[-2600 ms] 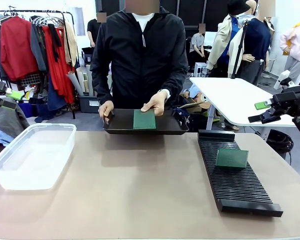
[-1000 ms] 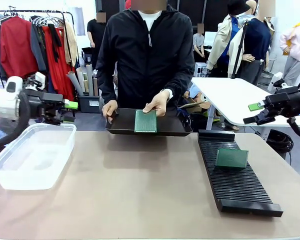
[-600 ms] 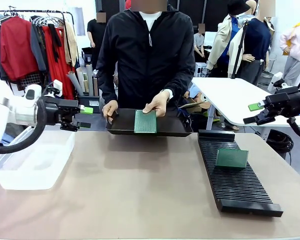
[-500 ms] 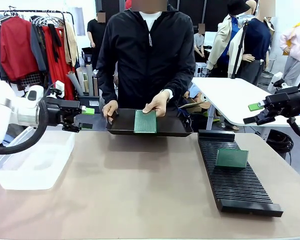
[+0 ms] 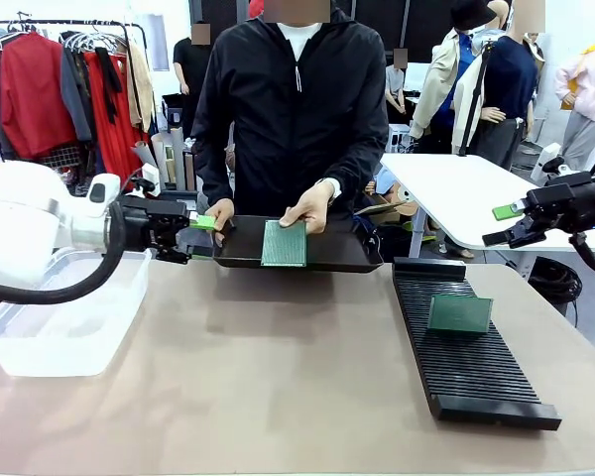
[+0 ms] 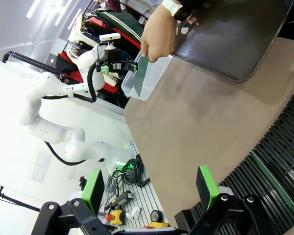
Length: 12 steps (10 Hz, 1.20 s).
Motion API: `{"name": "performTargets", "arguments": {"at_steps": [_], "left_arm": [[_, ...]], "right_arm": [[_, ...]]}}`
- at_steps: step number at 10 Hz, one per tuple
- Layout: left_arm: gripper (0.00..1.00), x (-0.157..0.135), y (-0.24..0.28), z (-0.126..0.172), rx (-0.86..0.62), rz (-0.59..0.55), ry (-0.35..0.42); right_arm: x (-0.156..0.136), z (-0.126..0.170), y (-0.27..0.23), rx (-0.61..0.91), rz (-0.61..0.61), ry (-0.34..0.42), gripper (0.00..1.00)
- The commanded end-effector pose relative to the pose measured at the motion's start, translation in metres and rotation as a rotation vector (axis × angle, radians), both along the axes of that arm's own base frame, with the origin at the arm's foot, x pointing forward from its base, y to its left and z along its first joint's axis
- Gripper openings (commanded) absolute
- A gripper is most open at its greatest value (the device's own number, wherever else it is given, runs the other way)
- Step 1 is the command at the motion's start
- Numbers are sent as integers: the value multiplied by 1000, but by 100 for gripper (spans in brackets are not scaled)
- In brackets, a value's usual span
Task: Sort PCBs into racks and boxes based on the side picked up.
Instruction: Pick up the Blank PCB handed by the Human.
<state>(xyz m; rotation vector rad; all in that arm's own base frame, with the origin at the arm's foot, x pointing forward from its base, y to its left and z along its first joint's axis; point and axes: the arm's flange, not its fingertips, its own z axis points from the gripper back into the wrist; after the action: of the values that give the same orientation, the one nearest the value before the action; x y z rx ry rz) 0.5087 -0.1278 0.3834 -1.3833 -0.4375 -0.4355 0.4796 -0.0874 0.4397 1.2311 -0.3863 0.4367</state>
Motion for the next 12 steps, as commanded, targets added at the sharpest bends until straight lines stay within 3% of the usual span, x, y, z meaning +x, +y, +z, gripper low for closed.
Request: {"name": "performTargets", "arguments": {"at_steps": [1, 5, 12], "left_arm": [[100, 14, -9, -6, -31, -6, 4], [100, 28, -34, -15, -132, -46, 46], [100, 21, -88, -28, -167, -145, 72]], "right_arm": [[-1, 2, 0, 6, 5, 0, 100], [-1, 2, 0, 6, 5, 0, 100], [-1, 2, 0, 6, 5, 0, 100]]}}
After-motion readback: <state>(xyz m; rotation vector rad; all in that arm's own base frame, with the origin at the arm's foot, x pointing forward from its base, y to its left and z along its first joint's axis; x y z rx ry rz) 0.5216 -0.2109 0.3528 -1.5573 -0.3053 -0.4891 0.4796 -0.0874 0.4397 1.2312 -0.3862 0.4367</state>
